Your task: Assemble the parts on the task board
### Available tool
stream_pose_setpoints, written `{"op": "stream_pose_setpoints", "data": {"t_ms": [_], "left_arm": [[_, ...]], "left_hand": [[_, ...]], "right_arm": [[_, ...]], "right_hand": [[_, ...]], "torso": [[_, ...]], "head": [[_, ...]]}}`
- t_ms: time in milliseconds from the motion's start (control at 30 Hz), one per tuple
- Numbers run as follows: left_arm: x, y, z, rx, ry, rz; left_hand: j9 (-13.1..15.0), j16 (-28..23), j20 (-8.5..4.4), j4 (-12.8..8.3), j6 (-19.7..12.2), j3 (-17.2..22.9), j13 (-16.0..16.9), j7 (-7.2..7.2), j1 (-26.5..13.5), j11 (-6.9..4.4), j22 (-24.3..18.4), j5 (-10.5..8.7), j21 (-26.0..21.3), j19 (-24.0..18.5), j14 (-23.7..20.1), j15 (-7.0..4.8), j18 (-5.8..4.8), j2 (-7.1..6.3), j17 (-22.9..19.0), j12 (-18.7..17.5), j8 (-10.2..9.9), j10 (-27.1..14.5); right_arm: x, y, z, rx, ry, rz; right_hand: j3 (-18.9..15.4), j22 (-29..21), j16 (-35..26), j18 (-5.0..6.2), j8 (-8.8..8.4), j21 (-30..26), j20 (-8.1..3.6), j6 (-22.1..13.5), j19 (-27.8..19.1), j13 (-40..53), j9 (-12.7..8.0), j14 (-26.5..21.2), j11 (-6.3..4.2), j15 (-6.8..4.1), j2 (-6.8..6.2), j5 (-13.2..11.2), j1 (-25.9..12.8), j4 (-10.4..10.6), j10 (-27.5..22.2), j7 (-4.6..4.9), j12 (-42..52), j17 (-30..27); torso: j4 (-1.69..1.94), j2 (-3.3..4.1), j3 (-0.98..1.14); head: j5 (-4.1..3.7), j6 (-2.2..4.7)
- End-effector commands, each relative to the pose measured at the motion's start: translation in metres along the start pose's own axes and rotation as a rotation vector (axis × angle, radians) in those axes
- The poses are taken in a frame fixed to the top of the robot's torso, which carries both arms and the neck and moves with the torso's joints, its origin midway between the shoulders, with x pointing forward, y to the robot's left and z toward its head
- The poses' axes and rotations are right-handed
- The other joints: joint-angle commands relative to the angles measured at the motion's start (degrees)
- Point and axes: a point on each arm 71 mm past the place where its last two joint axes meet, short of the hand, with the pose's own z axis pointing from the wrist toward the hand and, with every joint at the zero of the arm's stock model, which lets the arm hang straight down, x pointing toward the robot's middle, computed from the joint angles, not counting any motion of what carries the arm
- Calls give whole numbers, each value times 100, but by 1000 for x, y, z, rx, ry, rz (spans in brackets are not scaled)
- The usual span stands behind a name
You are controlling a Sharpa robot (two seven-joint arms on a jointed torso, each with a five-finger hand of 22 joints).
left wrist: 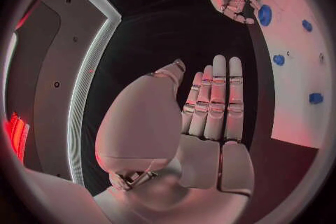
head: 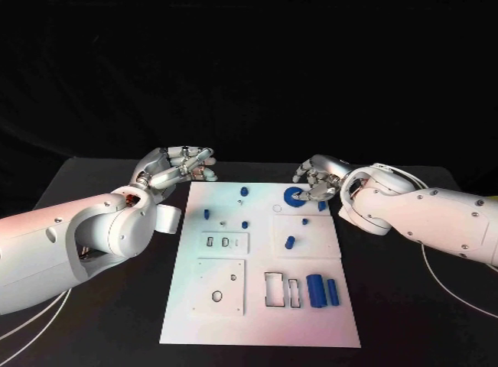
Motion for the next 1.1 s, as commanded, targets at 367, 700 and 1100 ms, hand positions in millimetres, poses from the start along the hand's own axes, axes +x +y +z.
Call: {"op": "stream_pose_setpoints", "data": {"t_ms": [367,700,1100], "left_arm": [[3,-1,1,7,20,-13],[3,-1,1,5,19,-13],[3,-1,1,3,20,-13]], "left_hand": [[6,41,10,5,15,22,5,26,-58,16,7,-24,34,-49,-30,-3,60,-3,12,-28,-29,-29],[6,43,10,2,16,27,5,25,-56,15,8,-23,35,-52,-33,-4,61,-1,17,-28,-29,-29],[6,46,10,-1,16,34,6,25,-53,14,9,-23,37,-54,-36,-4,62,4,24,-28,-30,-30]], "right_arm": [[10,-6,5,34,46,-29],[11,-9,6,39,51,-35],[13,-6,6,29,44,-37]], "right_hand": [[3,788,114,-100,52,65,18,-30,97,231,11,514,16,61,12,7,94,37,122,7,194,1072],[54,847,150,-115,78,105,26,-4,141,321,15,529,20,69,62,36,152,29,164,10,265,1147],[452,1021,220,-159,250,220,7,339,268,698,32,562,-31,36,230,-206,285,-40,458,-50,545,1305]], "torso": [[-3,0,3],[-11,5,9],[-6,3,6]], "head": [[3,-23],[11,-36],[3,-50]]}}
